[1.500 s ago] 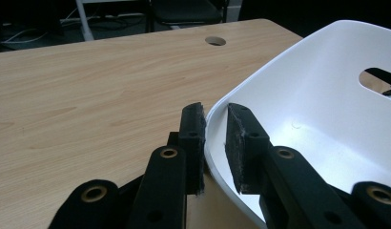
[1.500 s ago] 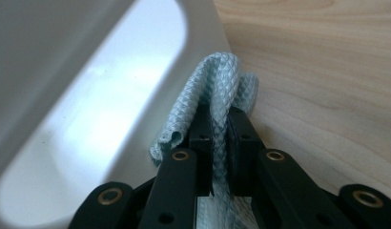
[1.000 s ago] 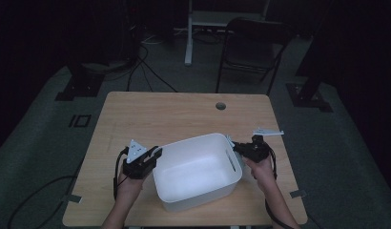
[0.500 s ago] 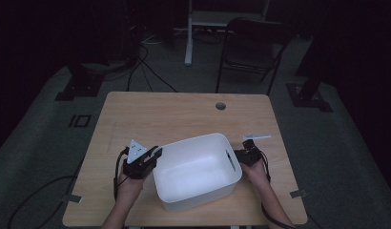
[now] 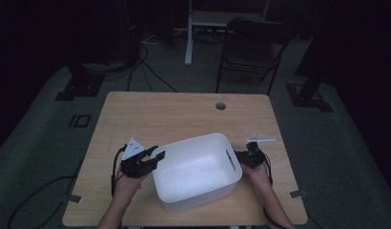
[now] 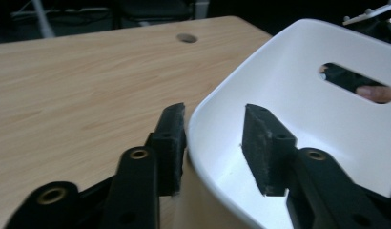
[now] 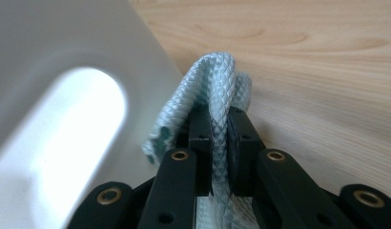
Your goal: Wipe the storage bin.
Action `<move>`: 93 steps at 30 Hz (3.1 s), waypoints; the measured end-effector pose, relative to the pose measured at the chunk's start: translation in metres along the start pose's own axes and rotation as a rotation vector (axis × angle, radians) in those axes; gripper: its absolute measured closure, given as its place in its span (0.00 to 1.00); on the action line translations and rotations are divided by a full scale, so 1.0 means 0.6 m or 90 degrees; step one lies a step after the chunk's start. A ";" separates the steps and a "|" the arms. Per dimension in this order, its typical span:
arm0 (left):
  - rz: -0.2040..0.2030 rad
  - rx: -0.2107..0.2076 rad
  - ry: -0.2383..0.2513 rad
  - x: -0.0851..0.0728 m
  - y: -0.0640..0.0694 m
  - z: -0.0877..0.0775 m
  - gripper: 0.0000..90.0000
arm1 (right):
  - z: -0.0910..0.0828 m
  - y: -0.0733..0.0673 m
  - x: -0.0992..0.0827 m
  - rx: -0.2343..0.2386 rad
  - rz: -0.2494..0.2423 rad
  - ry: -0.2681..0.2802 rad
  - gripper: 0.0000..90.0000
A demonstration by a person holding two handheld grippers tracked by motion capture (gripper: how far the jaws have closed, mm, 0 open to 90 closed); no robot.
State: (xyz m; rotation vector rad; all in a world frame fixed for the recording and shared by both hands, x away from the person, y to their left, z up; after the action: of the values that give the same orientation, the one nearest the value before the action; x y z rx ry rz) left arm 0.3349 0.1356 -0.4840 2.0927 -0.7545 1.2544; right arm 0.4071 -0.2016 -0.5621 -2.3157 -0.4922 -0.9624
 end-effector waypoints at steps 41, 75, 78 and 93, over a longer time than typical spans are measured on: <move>0.021 -0.017 -0.010 -0.001 -0.010 0.001 0.91 | -0.116 0.025 -0.027 -0.007 0.057 0.083 0.92; 0.019 0.038 -0.005 -0.006 0.007 -0.003 0.97 | -0.118 0.016 -0.025 -0.005 0.052 0.087 0.92; 0.013 0.046 -0.005 -0.008 0.014 -0.004 0.97 | -0.128 0.009 -0.016 -0.005 0.047 0.104 0.92; 0.042 0.025 -0.013 -0.010 0.016 -0.003 0.97 | -0.131 -0.056 0.020 -0.004 -0.017 0.147 0.92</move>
State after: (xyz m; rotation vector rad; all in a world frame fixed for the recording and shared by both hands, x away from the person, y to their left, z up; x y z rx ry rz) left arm 0.3245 0.1315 -0.4868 2.1312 -0.8196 1.2947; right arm 0.3566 -0.2242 -0.4961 -2.1722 -0.4257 -1.2281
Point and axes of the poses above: each handheld gripper's, and its own axes: z roughly forward along the jaws, x roughly out of its top, y roughly to its right, the point moved 6 cm from there along z, roughly forward along the jaws, and after that the axes turned 9 degrees about -x, right-handed, at the moved point
